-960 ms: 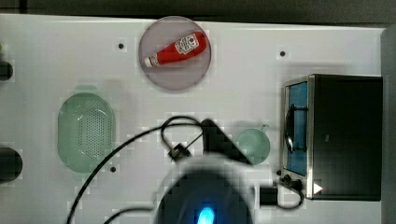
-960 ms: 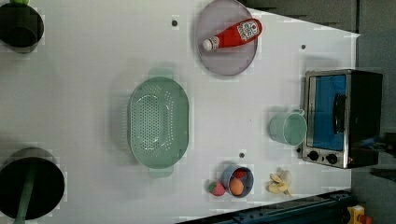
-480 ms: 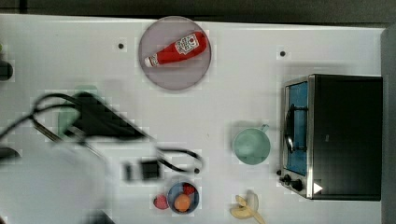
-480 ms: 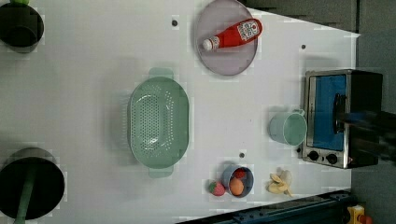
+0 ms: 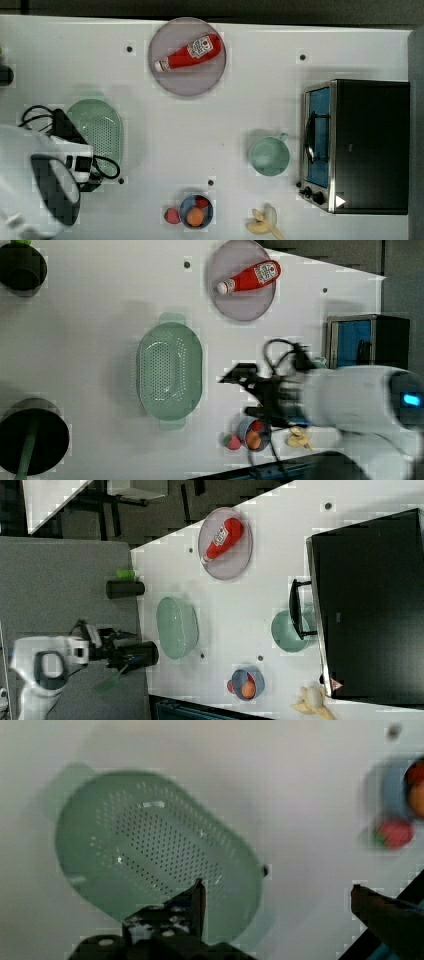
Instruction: Drag strainer left to right.
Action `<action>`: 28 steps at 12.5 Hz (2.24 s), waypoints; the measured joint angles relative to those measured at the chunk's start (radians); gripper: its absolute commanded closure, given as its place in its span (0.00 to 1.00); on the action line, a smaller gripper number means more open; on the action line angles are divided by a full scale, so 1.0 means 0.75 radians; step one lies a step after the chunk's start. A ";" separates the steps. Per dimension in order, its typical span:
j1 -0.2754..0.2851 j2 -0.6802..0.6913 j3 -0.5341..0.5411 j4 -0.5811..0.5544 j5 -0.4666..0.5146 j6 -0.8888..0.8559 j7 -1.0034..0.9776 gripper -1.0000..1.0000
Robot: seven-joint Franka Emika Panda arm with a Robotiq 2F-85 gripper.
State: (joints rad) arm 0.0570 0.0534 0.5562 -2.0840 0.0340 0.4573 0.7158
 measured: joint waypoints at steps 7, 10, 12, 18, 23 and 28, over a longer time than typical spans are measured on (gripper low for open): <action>-0.016 0.398 0.022 -0.070 -0.075 0.481 0.678 0.00; -0.023 0.568 0.000 -0.089 -0.185 0.646 0.738 0.00; -0.019 0.624 -0.021 -0.148 -0.199 0.710 0.768 0.00; 0.070 0.646 -0.159 -0.146 -0.238 0.811 0.785 0.00; 0.098 0.600 -0.259 -0.201 -0.259 0.856 0.803 0.00; 0.104 0.542 -0.368 -0.284 -0.260 0.846 0.788 0.00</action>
State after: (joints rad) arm 0.1348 0.4600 0.2805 -2.2969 -0.1608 1.0918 1.3066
